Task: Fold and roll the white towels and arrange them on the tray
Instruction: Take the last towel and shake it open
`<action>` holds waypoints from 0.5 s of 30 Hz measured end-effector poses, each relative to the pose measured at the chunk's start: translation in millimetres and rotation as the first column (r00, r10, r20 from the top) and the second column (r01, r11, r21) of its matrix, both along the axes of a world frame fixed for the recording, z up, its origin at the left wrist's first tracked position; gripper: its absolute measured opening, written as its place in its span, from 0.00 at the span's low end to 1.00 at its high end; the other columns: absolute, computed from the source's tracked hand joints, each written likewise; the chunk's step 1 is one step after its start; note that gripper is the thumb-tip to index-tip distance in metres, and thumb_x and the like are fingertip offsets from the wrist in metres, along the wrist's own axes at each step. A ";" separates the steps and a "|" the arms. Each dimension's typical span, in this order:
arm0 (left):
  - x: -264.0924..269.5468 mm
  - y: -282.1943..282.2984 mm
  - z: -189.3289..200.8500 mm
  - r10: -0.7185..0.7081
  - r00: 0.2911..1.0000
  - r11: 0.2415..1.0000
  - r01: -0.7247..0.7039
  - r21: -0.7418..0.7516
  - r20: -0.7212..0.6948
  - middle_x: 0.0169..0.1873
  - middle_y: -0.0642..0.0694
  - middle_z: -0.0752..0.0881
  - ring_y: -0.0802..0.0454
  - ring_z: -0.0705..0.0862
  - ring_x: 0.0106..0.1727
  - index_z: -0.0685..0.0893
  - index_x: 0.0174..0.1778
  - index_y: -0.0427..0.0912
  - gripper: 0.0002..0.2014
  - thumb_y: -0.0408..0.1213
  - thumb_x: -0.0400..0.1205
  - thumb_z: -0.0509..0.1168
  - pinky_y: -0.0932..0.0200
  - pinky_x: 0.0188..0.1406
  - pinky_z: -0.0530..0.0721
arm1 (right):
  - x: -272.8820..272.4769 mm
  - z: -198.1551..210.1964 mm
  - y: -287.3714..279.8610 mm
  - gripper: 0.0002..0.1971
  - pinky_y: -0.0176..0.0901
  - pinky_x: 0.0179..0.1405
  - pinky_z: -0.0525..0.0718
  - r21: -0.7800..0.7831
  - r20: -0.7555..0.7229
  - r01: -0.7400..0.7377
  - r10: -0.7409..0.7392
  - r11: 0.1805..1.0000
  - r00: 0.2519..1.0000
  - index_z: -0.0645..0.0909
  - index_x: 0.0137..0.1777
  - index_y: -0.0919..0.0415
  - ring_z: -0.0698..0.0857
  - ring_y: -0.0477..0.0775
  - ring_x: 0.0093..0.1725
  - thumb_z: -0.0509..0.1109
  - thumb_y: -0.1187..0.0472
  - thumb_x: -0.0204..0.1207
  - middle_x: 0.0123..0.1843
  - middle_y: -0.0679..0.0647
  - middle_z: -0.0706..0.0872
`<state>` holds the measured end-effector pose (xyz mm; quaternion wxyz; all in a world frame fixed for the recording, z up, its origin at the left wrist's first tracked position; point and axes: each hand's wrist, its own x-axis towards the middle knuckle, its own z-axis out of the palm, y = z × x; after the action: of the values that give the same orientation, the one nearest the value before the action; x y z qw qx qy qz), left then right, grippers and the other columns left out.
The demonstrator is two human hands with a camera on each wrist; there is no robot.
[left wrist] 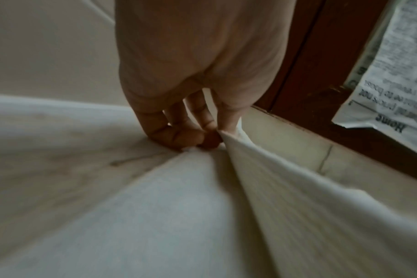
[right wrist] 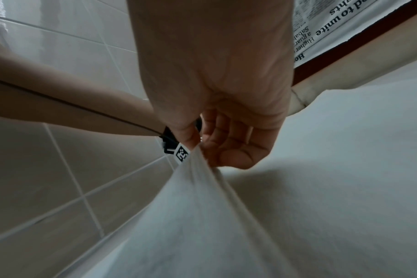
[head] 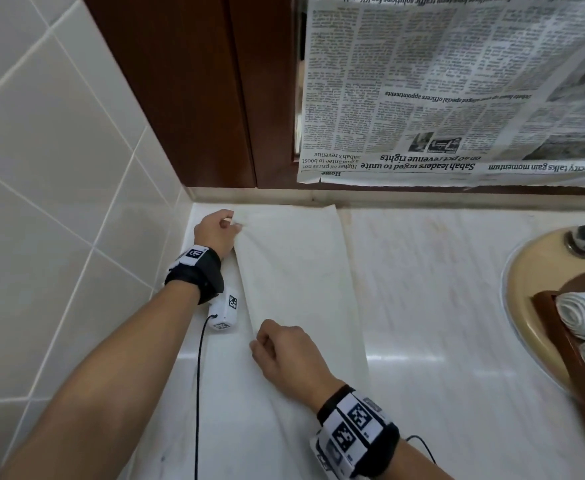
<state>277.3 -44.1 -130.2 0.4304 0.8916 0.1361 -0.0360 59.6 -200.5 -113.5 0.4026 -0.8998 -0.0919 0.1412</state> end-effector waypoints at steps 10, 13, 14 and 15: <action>14.7 -5.1 -7.9 0.007 1.000 0.982 -0.012 0.189 0.025 0.61 0.38 0.83 0.36 0.83 0.61 0.85 0.63 0.48 0.13 0.39 0.85 0.61 0.50 0.57 0.80 | -3.8 -11.1 -11.0 0.14 0.47 0.35 0.76 -0.063 -0.029 0.040 -0.042 0.997 0.999 0.74 0.43 0.56 0.79 0.54 0.38 0.59 0.47 0.85 0.37 0.49 0.81; 15.6 -7.6 -7.6 0.047 0.998 0.970 -0.039 0.240 -0.031 0.54 0.39 0.85 0.34 0.82 0.54 0.82 0.62 0.49 0.11 0.43 0.88 0.58 0.50 0.48 0.77 | -3.3 -11.7 -26.2 0.14 0.50 0.38 0.80 0.002 -0.076 0.070 -0.070 0.998 0.995 0.76 0.43 0.57 0.80 0.52 0.36 0.61 0.48 0.84 0.36 0.50 0.83; 14.8 -9.9 -5.4 0.073 0.996 0.966 -0.056 0.252 -0.059 0.51 0.39 0.83 0.34 0.81 0.49 0.82 0.60 0.50 0.11 0.45 0.88 0.56 0.50 0.46 0.76 | -1.6 -11.1 -30.5 0.13 0.48 0.38 0.81 0.038 -0.106 0.070 -0.065 0.997 0.992 0.77 0.44 0.58 0.81 0.51 0.35 0.62 0.49 0.84 0.36 0.51 0.84; 15.4 -12.0 -4.4 0.093 0.992 0.964 -0.067 0.256 -0.087 0.49 0.39 0.82 0.35 0.79 0.46 0.81 0.58 0.50 0.11 0.48 0.87 0.56 0.50 0.45 0.75 | 0.6 -8.9 -34.5 0.12 0.44 0.37 0.81 0.076 -0.135 0.073 -0.062 0.994 0.989 0.79 0.44 0.58 0.81 0.48 0.33 0.63 0.51 0.83 0.36 0.51 0.85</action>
<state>292.7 -56.1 -134.6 0.3073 0.9300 0.1966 -0.0449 60.2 -235.0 -122.4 0.4484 -0.8740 -0.0403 0.1830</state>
